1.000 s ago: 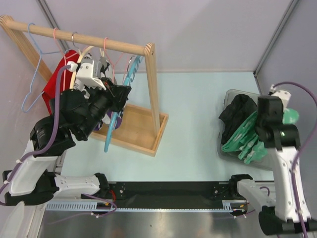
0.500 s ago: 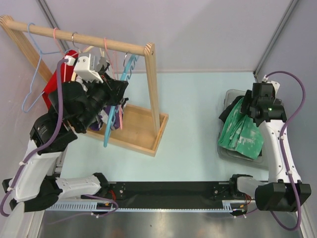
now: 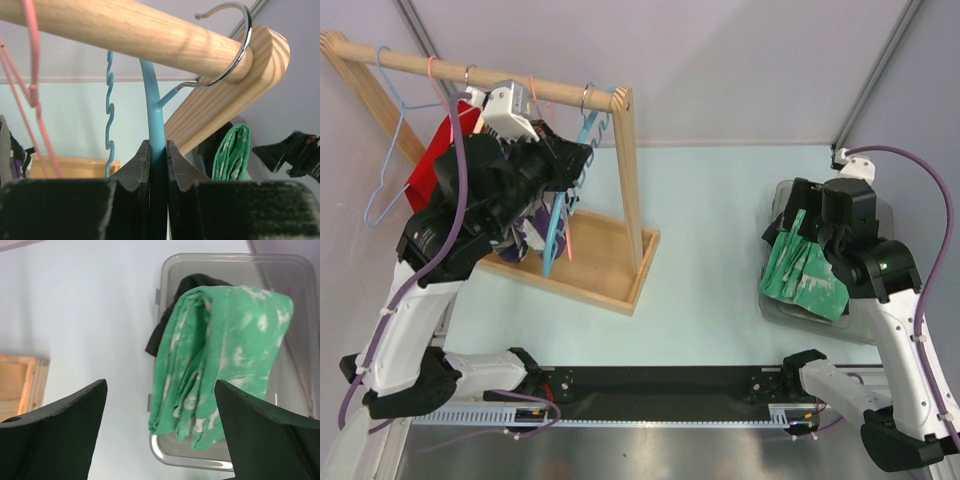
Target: Remove the trousers from the hanger
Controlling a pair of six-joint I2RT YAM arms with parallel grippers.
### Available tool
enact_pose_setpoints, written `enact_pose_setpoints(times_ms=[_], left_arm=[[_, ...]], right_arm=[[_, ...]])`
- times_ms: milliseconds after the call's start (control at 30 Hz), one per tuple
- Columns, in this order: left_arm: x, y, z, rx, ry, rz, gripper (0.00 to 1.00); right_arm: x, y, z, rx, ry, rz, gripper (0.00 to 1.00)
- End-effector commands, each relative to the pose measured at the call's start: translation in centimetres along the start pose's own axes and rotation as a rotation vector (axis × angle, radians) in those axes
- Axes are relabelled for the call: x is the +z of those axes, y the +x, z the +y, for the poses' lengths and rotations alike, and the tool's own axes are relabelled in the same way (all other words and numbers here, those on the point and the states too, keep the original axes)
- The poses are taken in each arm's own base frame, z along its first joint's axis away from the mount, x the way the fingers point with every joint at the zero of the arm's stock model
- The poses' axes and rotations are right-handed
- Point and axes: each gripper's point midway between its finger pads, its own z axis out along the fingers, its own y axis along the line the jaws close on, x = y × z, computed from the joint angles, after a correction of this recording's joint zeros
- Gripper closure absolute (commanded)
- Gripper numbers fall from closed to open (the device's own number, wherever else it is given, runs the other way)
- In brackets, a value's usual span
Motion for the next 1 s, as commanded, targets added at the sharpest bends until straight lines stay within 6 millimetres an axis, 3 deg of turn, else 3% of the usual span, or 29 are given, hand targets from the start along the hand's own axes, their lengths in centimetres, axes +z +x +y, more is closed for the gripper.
enact_pose_setpoints(times_ms=[0, 167, 233, 300, 333, 800, 967], left_arm=[[0.4, -2.6, -1.8, -0.091, 0.060, -0.068, 1.00], [0.8, -2.5, -1.6, -0.174, 0.035, -0.078, 1.00], [1.2, -1.9, -0.8, -0.204, -0.006, -0.083, 1.00], [0.7, -2.4, -0.1, -0.245, -0.027, -0.132, 1.00], [1.1, -1.5, 0.4, -0.247, -0.045, -0.123, 1.00], [2.1, 0.5, 2.5, -0.341, -0.134, -0.153, 1.00], [2.0, 0.9, 3.0, -0.322, -0.135, -0.166, 0.82]], right_arm=[[-1.0, -0.1, 1.7, 0.009, -0.043, -0.002, 0.06], [-1.5, 0.3, 3.3, -0.003, -0.086, 0.000, 0.06], [-1.7, 0.2, 3.5, -0.001, -0.090, -0.008, 0.06], [-2.0, 0.2, 3.8, -0.001, -0.104, -0.010, 0.06], [-2.1, 0.3, 4.0, -0.002, -0.111, -0.009, 0.06], [-4.2, 1.0, 7.8, 0.013, -0.304, -0.014, 0.06], [-4.2, 1.6, 8.6, -0.006, -0.326, -0.003, 0.06]])
